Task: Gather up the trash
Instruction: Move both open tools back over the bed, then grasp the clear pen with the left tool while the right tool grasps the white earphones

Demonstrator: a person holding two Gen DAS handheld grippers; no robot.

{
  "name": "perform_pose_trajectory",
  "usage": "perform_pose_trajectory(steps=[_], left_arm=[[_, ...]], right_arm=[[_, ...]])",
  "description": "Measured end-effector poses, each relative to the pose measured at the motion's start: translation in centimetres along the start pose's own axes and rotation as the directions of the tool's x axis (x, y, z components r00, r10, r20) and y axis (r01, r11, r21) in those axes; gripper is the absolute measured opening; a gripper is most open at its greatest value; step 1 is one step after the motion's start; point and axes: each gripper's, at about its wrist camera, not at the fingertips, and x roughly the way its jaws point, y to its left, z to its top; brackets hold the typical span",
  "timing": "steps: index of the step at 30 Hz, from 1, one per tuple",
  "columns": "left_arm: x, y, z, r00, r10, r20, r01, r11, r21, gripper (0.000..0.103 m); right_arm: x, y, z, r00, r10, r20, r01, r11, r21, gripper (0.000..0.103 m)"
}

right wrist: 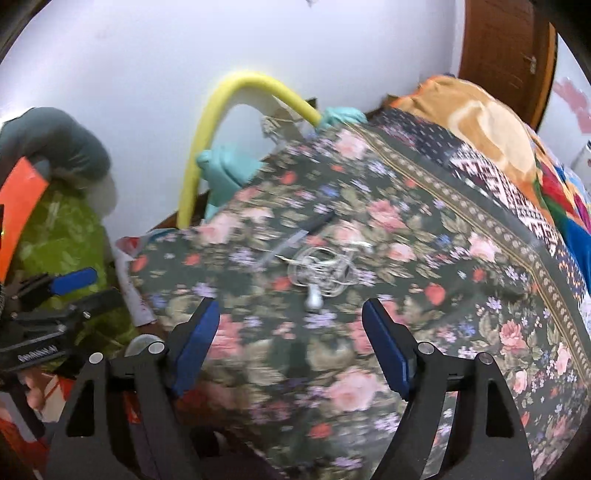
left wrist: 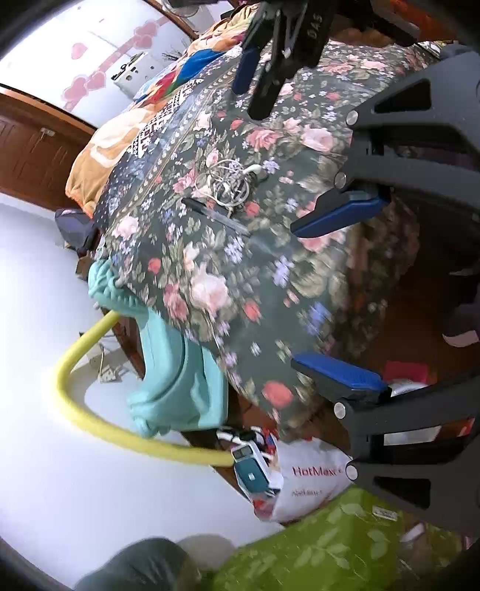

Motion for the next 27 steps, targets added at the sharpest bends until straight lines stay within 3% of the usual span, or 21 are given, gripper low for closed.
perform_pose_trajectory(steps=[6, 12, 19, 23, 25, 27], left_arm=[[3.9, -1.5, 1.9, 0.999, -0.014, -0.031, 0.014, 1.000, 0.019, 0.064], [7.0, -2.1, 3.3, 0.998, -0.009, -0.060, 0.012, 0.999, 0.050, 0.064], [9.1, -2.6, 4.6, 0.996, -0.037, -0.078, 0.043, 0.996, 0.075, 0.064], [10.0, -3.3, 5.2, 0.991, -0.090, -0.095, 0.098, 0.992, 0.085, 0.064], [10.5, -4.1, 5.4, 0.988, -0.109, -0.109, 0.120, 0.988, 0.094, 0.063], [11.1, -5.2, 5.5, 0.987, -0.113, -0.117, 0.128, 0.983, 0.130, 0.054]], right_arm=[[4.2, -2.8, 0.7, 0.997, 0.037, -0.066, -0.035, 0.999, 0.040, 0.077], [9.8, -3.9, 2.1, 0.982, 0.142, -0.121, -0.128, 0.985, 0.119, 0.077], [12.7, -3.3, 2.6, 0.994, 0.052, -0.096, -0.049, 0.998, 0.034, 0.075], [12.4, -3.4, 2.4, 0.992, 0.092, -0.090, -0.091, 0.996, 0.009, 0.031], [12.0, -4.1, 2.2, 0.990, 0.113, -0.083, -0.110, 0.993, 0.032, 0.024], [11.7, -5.1, 2.1, 0.988, 0.134, -0.076, -0.129, 0.990, 0.058, 0.018]])
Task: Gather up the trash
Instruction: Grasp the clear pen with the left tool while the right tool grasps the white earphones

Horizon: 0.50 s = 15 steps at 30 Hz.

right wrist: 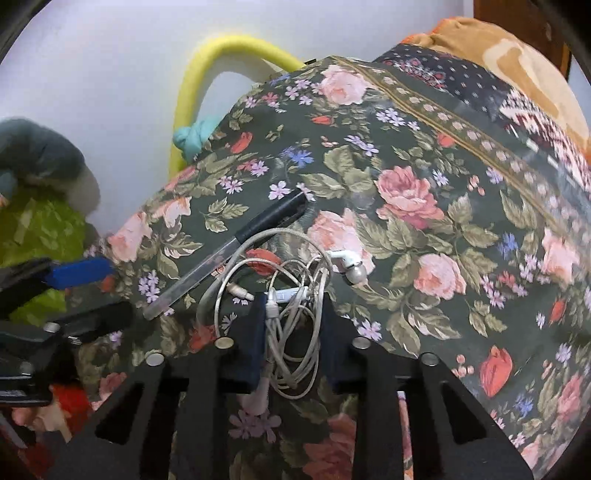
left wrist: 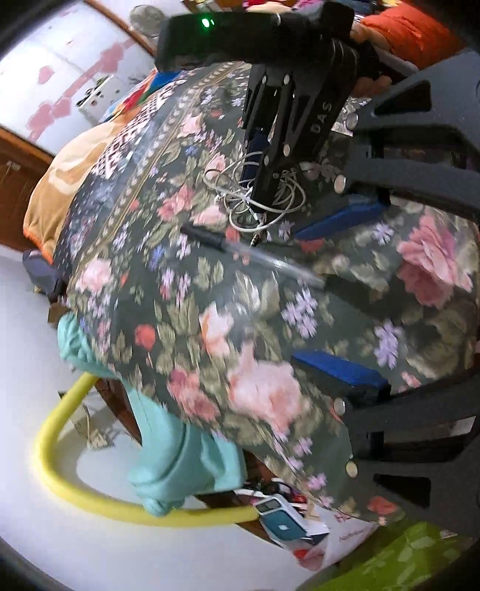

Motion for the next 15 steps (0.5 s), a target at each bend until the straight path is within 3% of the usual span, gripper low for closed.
perform_pose_trajectory(steps=[1, 5, 12, 15], left_arm=[[0.2, -0.4, 0.1, 1.000, 0.002, -0.002, -0.002, 1.000, 0.015, 0.052], [1.8, -2.1, 0.9, 1.000, -0.004, -0.027, 0.006, 0.996, 0.094, 0.026], [3.7, -4.1, 1.7, 0.998, 0.059, -0.005, -0.057, 0.983, 0.172, 0.022], [3.8, -4.2, 1.8, 0.997, 0.071, 0.003, -0.071, 0.984, 0.161, 0.007]], right_arm=[[-0.6, -0.3, -0.2, 1.000, -0.004, 0.009, 0.004, 1.000, 0.007, 0.015], [-2.5, -1.4, -0.6, 0.998, -0.041, 0.045, 0.040, 0.999, 0.022, 0.014], [-4.7, -2.9, -1.6, 0.995, -0.072, 0.062, 0.069, 0.996, 0.057, 0.014], [-5.2, -3.0, -1.7, 0.995, -0.081, 0.063, 0.077, 0.995, 0.065, 0.014]])
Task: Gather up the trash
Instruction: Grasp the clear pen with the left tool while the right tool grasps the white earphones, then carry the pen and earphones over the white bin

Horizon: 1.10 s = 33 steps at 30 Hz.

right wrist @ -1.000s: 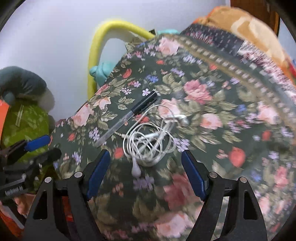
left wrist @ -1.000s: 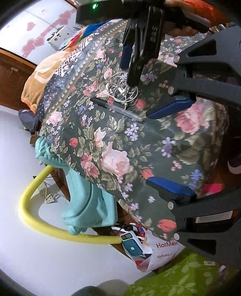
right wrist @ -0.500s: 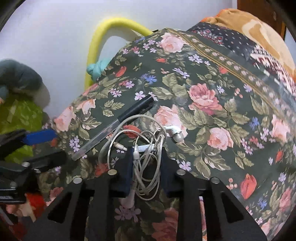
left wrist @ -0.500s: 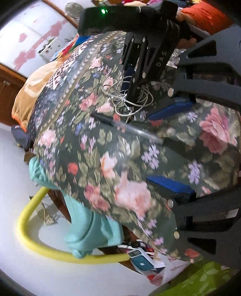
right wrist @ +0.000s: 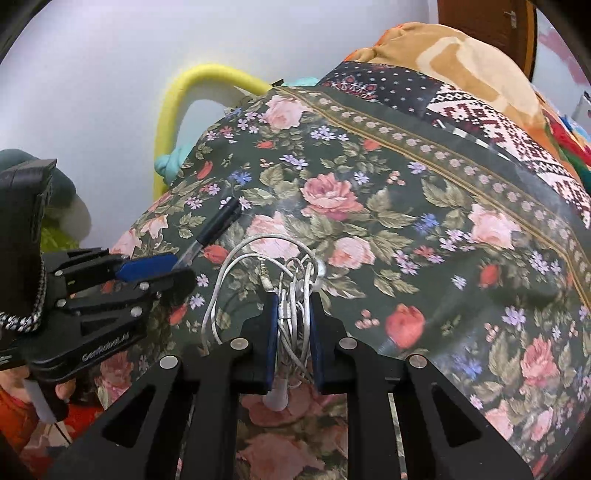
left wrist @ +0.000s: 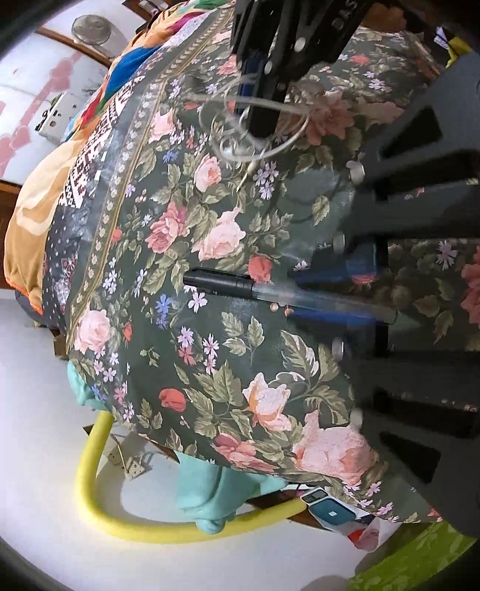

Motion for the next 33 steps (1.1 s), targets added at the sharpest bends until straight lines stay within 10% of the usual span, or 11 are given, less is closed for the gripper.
perform_pose_trajectory(steps=[21, 33], left_arm=[[-14.6, 1.5, -5.5, 0.982, -0.015, 0.188, 0.040, 0.991, -0.130, 0.007], [-23.4, 5.8, -13.2, 0.958, 0.116, 0.262, -0.054, 0.971, -0.233, 0.007]], right_arm=[[-10.2, 7.1, -0.7, 0.990, 0.007, 0.139, 0.008, 0.995, -0.103, 0.014], [-12.8, 15.8, -2.7, 0.982, 0.092, 0.163, -0.055, 0.974, -0.220, 0.014]])
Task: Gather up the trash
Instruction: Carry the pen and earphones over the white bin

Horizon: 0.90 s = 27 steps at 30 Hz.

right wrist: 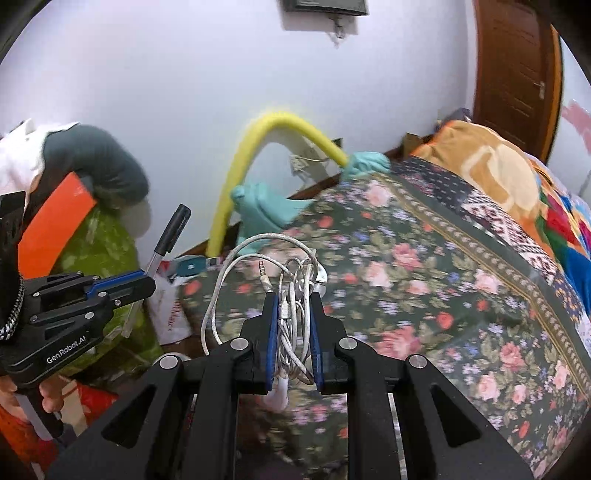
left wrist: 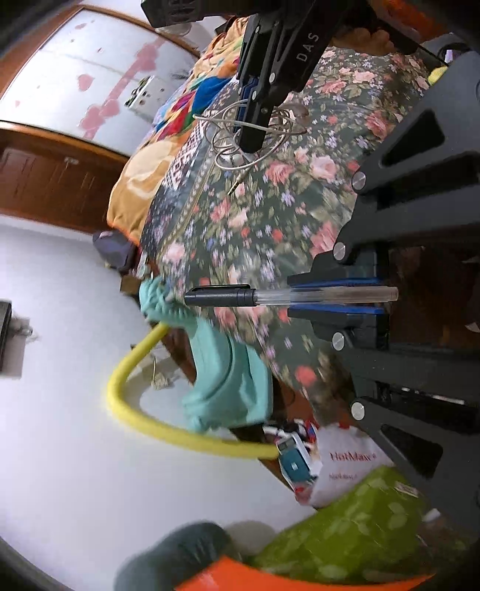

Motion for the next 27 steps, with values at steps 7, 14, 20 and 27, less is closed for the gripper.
perform_pose_trajectory(steps=[7, 14, 20, 27], left_arm=[[-3.4, 5.3, -4.1, 0.995, 0.100, -0.006, -0.100, 0.990, -0.101, 0.007], [-4.5, 10.6, -8.5, 0.980, 0.184, -0.075, -0.195, 0.959, -0.205, 0.007], [-3.9, 14.4, -12.5, 0.962, 0.219, -0.161, -0.257, 0.927, -0.275, 0.007], [-1.8, 17.5, -17.4, 0.942, 0.203, -0.268, -0.285, 0.905, -0.317, 0.007]], right_arm=[[1.6, 6.0, 0.0, 0.995, 0.098, -0.028, -0.100, 0.990, -0.099, 0.014], [4.5, 12.7, -0.9, 0.975, 0.196, -0.099, -0.213, 0.957, -0.199, 0.014], [8.0, 17.8, -2.7, 0.947, 0.246, -0.205, -0.294, 0.921, -0.257, 0.014], [12.8, 22.5, -5.2, 0.903, 0.249, -0.350, -0.359, 0.886, -0.295, 0.014]])
